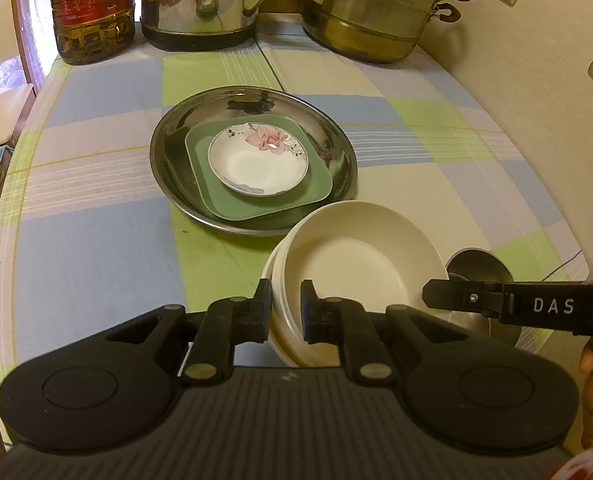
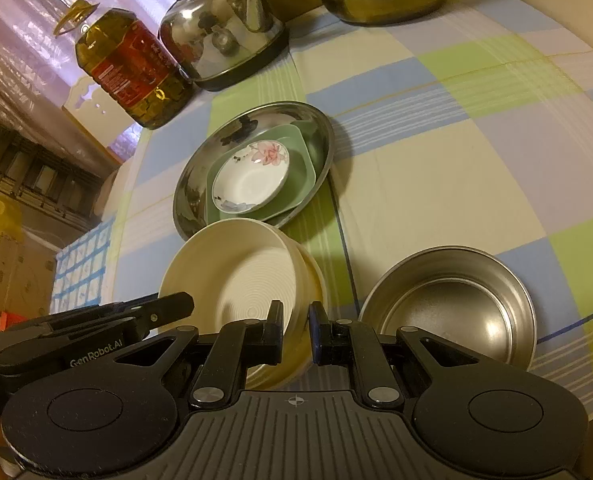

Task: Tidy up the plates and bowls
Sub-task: 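Carry the cream bowl with the right tool and lower it into the white ceramic bowl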

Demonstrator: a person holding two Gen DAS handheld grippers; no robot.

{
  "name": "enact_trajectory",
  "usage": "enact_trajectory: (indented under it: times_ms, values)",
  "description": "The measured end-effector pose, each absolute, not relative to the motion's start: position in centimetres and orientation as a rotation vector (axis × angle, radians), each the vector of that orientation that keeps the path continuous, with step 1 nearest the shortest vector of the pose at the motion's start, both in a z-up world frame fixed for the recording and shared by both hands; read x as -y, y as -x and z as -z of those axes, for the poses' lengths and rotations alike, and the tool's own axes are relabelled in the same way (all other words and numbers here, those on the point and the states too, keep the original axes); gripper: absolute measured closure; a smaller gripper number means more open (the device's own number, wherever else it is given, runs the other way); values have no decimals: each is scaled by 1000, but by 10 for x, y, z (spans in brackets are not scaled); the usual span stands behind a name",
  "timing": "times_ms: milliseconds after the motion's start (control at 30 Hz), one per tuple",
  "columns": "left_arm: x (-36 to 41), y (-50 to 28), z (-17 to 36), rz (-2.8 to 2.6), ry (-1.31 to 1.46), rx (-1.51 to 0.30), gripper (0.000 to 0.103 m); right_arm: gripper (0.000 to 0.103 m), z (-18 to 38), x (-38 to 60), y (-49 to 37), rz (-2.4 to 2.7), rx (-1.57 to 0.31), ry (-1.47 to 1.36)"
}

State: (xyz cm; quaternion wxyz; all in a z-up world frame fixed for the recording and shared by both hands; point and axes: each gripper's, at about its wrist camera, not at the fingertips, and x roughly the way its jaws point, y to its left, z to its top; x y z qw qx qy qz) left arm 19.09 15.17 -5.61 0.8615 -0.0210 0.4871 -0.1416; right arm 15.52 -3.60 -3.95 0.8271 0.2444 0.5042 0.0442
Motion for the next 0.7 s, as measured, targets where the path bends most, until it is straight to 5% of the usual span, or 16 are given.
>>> enact_trajectory:
  times_ms: [533, 700]
  values:
    - [-152, -189, 53, 287, 36, -1011, 86, 89, 39, 35, -157, -86, -1068, -503]
    - [-155, -188, 47, 280, 38, -1002, 80, 75, 36, 32, -158, -85, -1058, -498]
